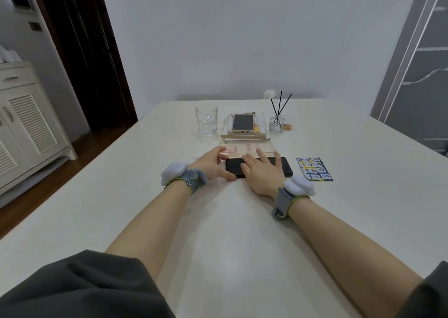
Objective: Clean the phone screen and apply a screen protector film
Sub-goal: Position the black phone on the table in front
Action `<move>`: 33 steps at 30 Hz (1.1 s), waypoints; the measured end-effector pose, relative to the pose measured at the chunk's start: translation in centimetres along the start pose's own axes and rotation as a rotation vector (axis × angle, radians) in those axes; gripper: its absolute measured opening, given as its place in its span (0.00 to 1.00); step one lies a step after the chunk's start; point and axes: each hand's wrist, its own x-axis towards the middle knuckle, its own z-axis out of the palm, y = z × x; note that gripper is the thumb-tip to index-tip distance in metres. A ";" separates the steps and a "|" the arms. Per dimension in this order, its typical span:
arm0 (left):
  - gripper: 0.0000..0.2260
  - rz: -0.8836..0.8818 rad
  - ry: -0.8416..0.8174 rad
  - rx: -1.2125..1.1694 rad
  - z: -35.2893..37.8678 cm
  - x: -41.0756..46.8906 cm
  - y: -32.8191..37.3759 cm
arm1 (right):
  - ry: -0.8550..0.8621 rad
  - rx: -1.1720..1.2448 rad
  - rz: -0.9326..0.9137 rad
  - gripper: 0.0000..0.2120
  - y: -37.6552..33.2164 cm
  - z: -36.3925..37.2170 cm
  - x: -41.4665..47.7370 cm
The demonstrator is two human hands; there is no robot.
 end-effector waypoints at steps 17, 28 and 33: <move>0.41 -0.085 -0.100 0.045 -0.8 -0.1 0.7 | -0.045 0.094 -0.275 0.25 -1.4 0.2 -2.8; 0.40 -0.098 -0.095 0.003 -0.8 -0.5 0.7 | -0.110 0.101 -0.231 0.25 -1.9 -0.6 -3.9; 0.44 -0.068 -0.051 0.036 0.0 -0.1 1.0 | 0.006 -0.004 0.151 0.26 2.4 -1.2 -4.7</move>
